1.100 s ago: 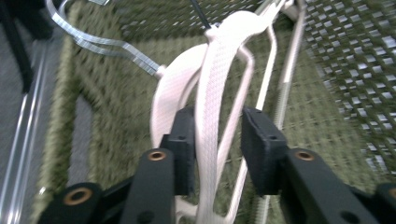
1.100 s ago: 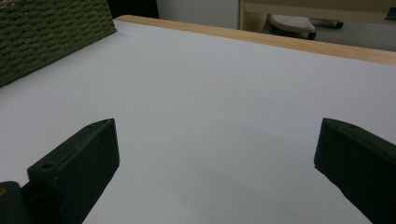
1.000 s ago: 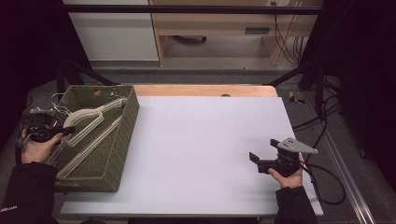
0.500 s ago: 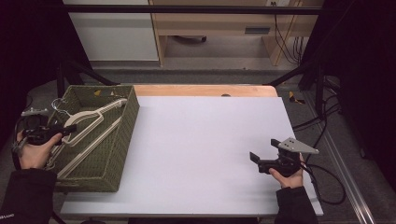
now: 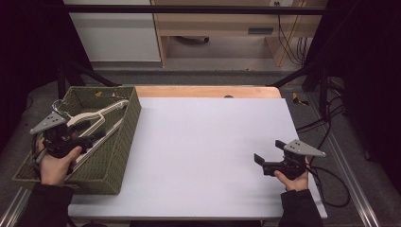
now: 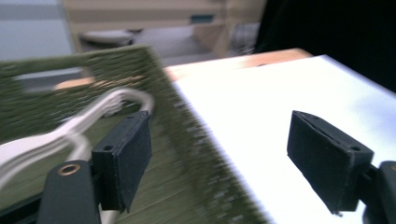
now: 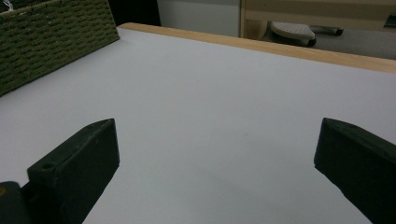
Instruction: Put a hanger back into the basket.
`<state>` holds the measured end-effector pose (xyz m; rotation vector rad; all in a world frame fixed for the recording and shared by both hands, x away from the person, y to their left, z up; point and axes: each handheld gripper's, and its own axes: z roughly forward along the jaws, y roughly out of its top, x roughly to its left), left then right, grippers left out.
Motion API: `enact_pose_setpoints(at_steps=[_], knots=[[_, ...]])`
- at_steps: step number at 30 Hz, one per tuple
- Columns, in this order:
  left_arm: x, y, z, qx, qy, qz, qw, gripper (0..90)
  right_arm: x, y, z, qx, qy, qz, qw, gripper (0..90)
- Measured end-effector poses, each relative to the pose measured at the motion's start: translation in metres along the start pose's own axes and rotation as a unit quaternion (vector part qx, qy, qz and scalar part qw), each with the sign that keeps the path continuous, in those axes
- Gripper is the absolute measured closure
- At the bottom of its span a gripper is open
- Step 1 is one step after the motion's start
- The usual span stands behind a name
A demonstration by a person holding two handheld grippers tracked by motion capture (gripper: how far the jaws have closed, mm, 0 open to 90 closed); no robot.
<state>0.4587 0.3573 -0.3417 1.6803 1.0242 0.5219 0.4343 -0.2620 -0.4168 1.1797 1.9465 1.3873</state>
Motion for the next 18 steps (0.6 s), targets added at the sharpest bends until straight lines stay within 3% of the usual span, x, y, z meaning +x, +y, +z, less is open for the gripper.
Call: enact_pose_setpoints(at_steps=[2,6,11,16,18], knots=[[-0.009,-0.003,0.004,-0.006,-0.017,0.0,0.9998,17.9,-0.001,0.0,-0.001,-0.002,0.003,-0.004,1.0,0.4],[-0.028,-0.006,0.011,-0.007,-0.027,0.03,0.9992,12.6,-0.001,0.0,-0.002,-0.004,0.004,-0.007,1.0,0.4],[-0.048,-0.01,0.016,-0.025,-0.05,0.044,0.9975,8.4,-0.001,0.001,-0.003,-0.008,0.008,-0.008,0.9999,0.4],[-0.065,-0.018,0.028,-0.007,-0.053,0.07,0.9961,6.4,0.0,0.001,-0.004,-0.01,0.008,-0.013,0.9998,0.4],[-0.066,-0.021,0.031,-0.001,-0.05,0.069,0.9964,5.9,0.0,0.001,-0.006,-0.014,0.009,-0.011,0.9998,0.4]])
